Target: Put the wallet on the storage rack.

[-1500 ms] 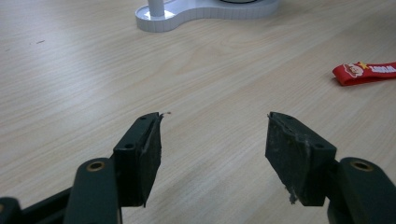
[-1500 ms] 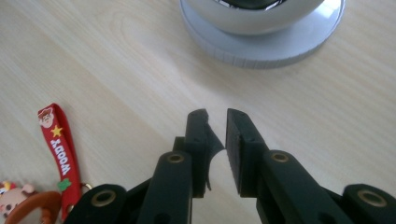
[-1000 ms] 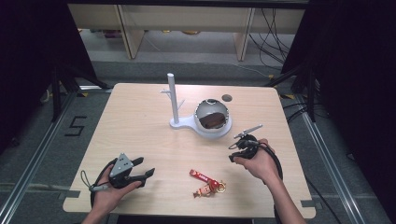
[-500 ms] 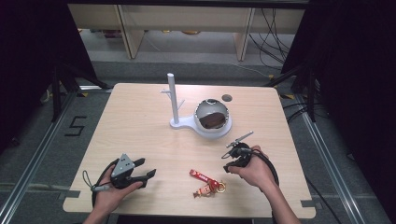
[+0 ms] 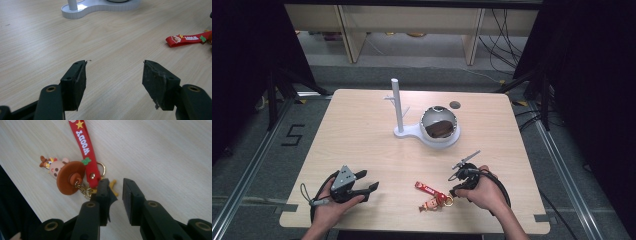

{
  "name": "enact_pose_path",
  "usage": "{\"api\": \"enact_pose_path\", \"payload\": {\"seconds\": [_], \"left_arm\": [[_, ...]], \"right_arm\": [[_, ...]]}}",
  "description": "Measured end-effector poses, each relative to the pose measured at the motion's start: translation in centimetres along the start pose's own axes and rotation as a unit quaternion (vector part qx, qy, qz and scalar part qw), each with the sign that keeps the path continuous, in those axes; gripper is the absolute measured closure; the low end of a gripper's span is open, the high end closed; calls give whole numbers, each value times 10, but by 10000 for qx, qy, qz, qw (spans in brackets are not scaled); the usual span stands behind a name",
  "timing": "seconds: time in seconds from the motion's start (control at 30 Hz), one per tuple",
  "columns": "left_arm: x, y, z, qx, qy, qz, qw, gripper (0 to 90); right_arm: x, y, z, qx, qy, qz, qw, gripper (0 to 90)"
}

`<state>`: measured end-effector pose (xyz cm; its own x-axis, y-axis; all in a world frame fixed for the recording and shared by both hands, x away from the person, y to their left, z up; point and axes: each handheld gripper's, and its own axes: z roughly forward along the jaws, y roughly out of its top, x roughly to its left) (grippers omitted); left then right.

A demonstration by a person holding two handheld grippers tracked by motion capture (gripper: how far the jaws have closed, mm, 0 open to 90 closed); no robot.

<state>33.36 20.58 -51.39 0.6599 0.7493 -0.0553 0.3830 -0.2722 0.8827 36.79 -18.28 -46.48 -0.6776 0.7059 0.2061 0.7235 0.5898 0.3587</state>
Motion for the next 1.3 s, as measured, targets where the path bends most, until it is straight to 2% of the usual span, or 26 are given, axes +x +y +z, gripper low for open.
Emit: {"api": "enact_pose_path", "payload": {"seconds": [0.3, 0.33, 0.43, 0.6, 0.67, 0.73, 0.77, 0.97, 1.3], "left_arm": [[0, -1, 0, 2, 5, 1, 10000, 353], [1, -1, 0, 13, 4, 2, 10000, 353], [1, -1, 0, 9, 11, -4, 10000, 353], [0, -1, 0, 6, 4, -1, 10000, 353], [0, -1, 0, 9, 4, -6, 10000, 353], [0, -1, 0, 19, 2, -5, 10000, 353], [0, -1, 0, 11, 3, -6, 10000, 353], [1, -1, 0, 15, 4, -5, 10000, 353], [0, -1, 0, 6, -4, -15, 10000, 352]], "right_arm": [[1, -1, 5, 178, 23, 111, 9998, 754], [1, -1, 8, 156, 67, -41, 9998, 752], [1, -1, 9, 193, 97, -85, 9997, 751], [6, -2, 10, 334, 81, 56, 9994, 750], [6, -2, 12, 337, 115, -65, 9993, 749], [7, -3, 12, 367, 134, -7, 9992, 749], [6, -3, 13, 335, 99, -117, 9993, 747], [6, -3, 14, 404, 102, -130, 9990, 748], [8, -2, 18, 469, 107, -388, 9981, 771]]}}
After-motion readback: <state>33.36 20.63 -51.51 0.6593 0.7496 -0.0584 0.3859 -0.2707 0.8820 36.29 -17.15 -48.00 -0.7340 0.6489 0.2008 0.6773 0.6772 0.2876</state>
